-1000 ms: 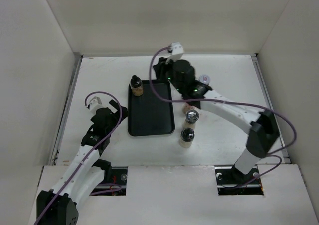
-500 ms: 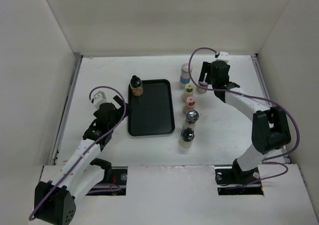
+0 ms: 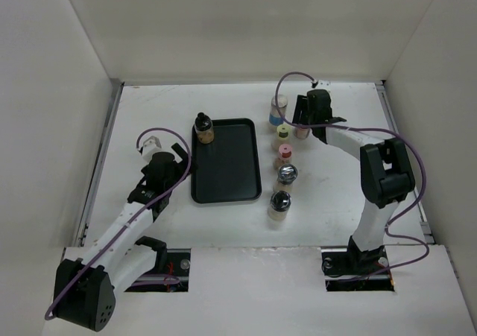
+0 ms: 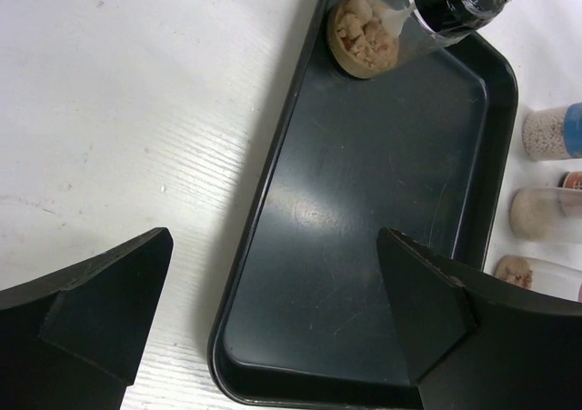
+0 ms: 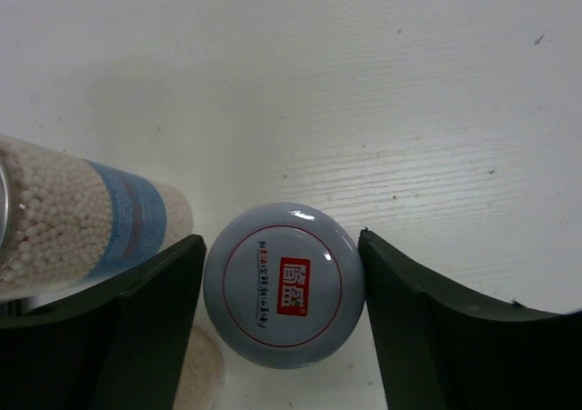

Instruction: Organize the condiment bottles

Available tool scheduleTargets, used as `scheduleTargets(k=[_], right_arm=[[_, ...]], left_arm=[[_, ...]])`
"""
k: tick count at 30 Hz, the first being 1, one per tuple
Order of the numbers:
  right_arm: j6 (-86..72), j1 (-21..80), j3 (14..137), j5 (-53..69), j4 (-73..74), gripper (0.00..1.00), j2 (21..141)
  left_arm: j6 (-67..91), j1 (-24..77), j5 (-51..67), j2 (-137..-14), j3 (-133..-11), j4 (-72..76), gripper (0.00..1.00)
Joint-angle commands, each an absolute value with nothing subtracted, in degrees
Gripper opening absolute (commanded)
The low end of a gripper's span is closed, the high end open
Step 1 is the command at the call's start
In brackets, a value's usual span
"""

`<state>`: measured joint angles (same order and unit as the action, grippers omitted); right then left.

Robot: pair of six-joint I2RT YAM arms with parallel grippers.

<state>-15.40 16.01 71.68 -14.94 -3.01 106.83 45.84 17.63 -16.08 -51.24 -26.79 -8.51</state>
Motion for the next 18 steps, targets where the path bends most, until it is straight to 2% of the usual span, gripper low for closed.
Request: scheduleTargets(k=[1,4,7,9,10,13,18], right_arm=[[-16.35,15.51,74.18,-14.76,-4.75,0.71,107.31],[-15.91,15.42,73.66,-16.43,-4.66,0.68,106.53],[-15.47,15.07,73.21,-17.14,-4.31,0.76,106.0],[-15.38,14.98,73.48,-16.88,-3.96,0.76,106.35],[-15.38,14.98,73.48,-16.79,-3.87,0.74,106.52],[-15.99,14.63,73.3,-16.52,-4.04,0.58,106.53],[-17.84,14.28,70.84,-16.87,-6.5,0.48,100.73]], left_arm=[[45.26,17.18,-16.79,-51.59,-29.09,-4.92,1.0],[45.26,17.18,-16.61,-52.21,-29.18,-4.57,1.0],[45.26,17.18,-16.61,-52.38,-29.36,-4.48,1.0],[45.26,17.27,-16.61,-52.21,-29.18,-4.31,1.0],[45.35,17.27,-16.61,-51.95,-29.09,-4.31,1.0],[45.35,17.27,-16.61,-51.16,-29.0,-4.57,1.0],[45.44,17.18,-16.79,-50.36,-29.0,-4.75,1.0]])
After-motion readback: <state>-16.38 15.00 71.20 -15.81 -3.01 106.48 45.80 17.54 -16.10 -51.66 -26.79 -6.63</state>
